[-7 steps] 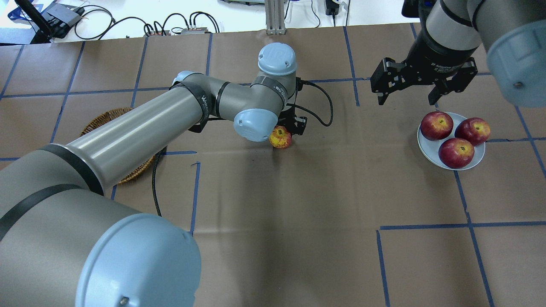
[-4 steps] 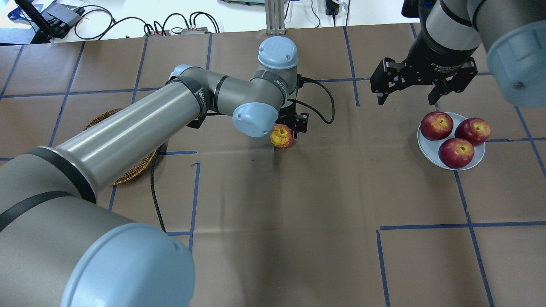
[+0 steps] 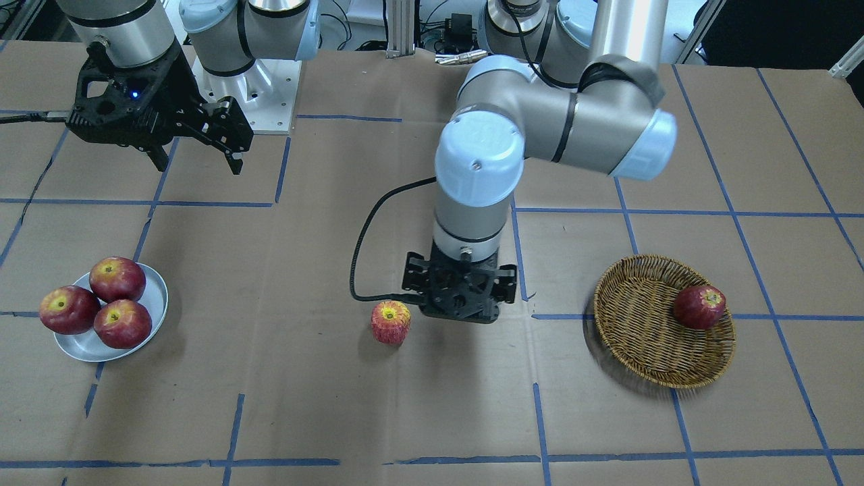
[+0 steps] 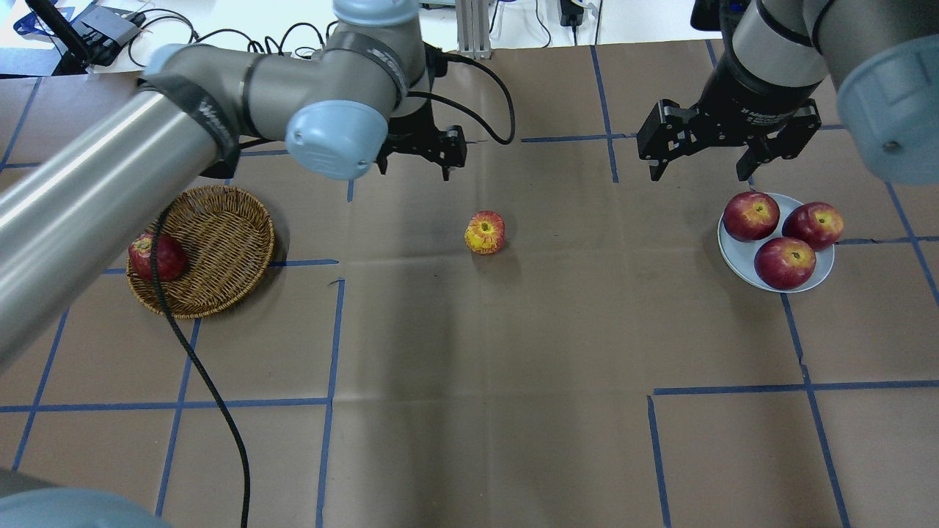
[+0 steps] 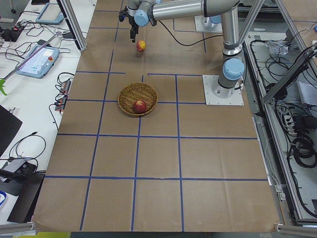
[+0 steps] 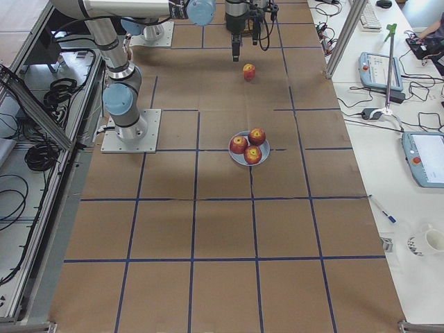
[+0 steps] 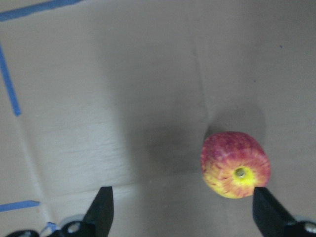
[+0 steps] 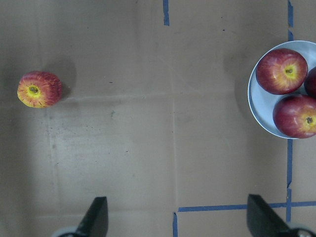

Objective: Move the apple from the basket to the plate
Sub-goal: 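Open the left gripper and raise it back above the basket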

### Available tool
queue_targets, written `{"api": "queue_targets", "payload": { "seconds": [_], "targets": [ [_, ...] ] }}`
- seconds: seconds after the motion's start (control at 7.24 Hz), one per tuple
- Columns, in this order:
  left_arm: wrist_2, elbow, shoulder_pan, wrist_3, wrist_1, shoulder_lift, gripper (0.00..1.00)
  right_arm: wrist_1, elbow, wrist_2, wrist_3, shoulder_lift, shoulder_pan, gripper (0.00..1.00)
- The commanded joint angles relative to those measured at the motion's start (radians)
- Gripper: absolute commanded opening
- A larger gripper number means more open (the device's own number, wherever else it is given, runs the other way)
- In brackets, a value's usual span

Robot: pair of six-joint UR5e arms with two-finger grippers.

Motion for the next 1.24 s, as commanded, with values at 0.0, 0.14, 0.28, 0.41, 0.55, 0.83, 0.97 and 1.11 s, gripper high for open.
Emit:
{"api": "queue_targets", "payload": {
  "seconds": [0.0,0.14,0.28,0.41,0.55,0.83,0.97,1.11],
  "targets": [
    [0.004,-0.012,0.089,0.019,-0.193,0.154,0.99,0.000,0.001,0.000,0.000,0.000,0.000,1.00],
    [0.002,-0.031,0.103,0.019,-0.244,0.230,0.99,0.000,0.001,-0.002,0.000,0.000,0.000,1.00],
    [0.001,-0.090,0.105,0.020,-0.253,0.291,0.99,0.000,0.003,-0.003,0.000,0.000,0.000,1.00],
    [0.004,-0.141,0.109,0.055,-0.252,0.330,0.99,0.000,0.000,-0.008,0.000,0.000,0.000,1.00],
    [0.005,-0.153,0.119,0.110,-0.272,0.353,0.99,-0.006,0.000,-0.008,0.002,-0.001,0.002,1.00],
    [0.011,-0.173,0.138,0.120,-0.334,0.412,0.99,0.001,-0.061,0.003,0.060,0.075,0.021,1.00],
    [0.045,-0.192,0.146,0.120,-0.323,0.405,0.99,-0.011,-0.112,0.003,0.119,0.144,0.079,1.00],
    [0.033,-0.201,0.151,0.120,-0.315,0.405,0.99,-0.023,-0.161,-0.003,0.190,0.228,0.160,1.00]
  ]
}}
